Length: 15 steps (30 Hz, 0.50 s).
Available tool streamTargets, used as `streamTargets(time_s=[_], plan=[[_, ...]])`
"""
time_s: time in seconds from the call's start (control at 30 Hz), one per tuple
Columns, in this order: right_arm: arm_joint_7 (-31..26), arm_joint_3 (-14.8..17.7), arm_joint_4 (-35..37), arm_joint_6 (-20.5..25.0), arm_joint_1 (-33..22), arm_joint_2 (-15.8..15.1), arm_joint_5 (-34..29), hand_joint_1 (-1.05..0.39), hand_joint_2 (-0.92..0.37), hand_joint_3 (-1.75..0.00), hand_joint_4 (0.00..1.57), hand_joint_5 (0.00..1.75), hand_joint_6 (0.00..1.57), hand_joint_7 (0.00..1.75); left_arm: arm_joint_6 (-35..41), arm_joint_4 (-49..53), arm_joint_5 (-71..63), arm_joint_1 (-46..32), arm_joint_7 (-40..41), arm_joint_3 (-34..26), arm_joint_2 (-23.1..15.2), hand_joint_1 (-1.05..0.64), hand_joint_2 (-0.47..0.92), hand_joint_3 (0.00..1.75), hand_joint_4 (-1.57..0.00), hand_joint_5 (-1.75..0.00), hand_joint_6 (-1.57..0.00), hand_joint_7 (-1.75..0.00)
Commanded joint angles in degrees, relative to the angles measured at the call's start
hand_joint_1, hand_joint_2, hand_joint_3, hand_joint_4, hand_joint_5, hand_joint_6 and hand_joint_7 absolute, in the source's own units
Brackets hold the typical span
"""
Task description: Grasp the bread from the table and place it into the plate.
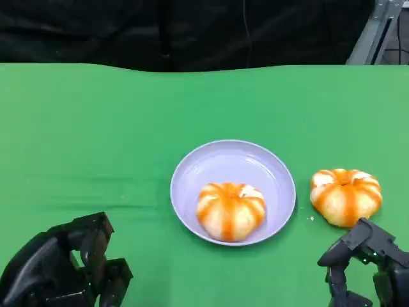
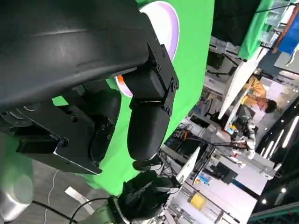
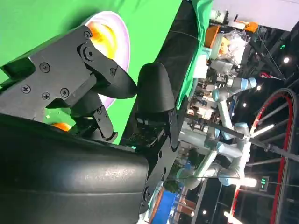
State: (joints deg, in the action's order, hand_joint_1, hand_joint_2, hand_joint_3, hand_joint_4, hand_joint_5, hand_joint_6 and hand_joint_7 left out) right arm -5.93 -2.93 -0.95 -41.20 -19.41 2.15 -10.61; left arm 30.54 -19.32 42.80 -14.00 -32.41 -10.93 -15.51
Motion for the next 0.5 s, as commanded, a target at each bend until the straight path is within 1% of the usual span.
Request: streamTargets(time_s=[0.03,0.2,0.5], plan=[[-0.3,0.2,0.0,-0.5,0.0,-0.2,0.4,-0.10,-0.51,-1.22,0.84,1.75,0.75,1.51,-0.6,0.5,0.3,0.5,-0.4,-0.5,-0.4,0.12,0.59,1.66,-1.11,-1.75,-0.97,-1.75],[-0.4,0.4,-0.1,-0.3,-0.1,-0.5,0.1,-0.10,-0.51,-1.21,0.84,1.75,0.75,1.50,-0.9,0.4,-0.2,0.4,0.0,-0.4,-0.2,0.12,0.58,1.66,-1.11,-1.75,-0.97,-1.75],[-0.6,0.7,1.3,-1.7,0.6,-0.6,0.1,-0.12,-0.50,-1.21,0.84,1.75,0.75,1.52,-1.8,0.8,-0.7,0.4,-0.8,-0.2,-0.3,0.11,0.58,1.65,-1.11,-1.75,-0.97,-1.75]])
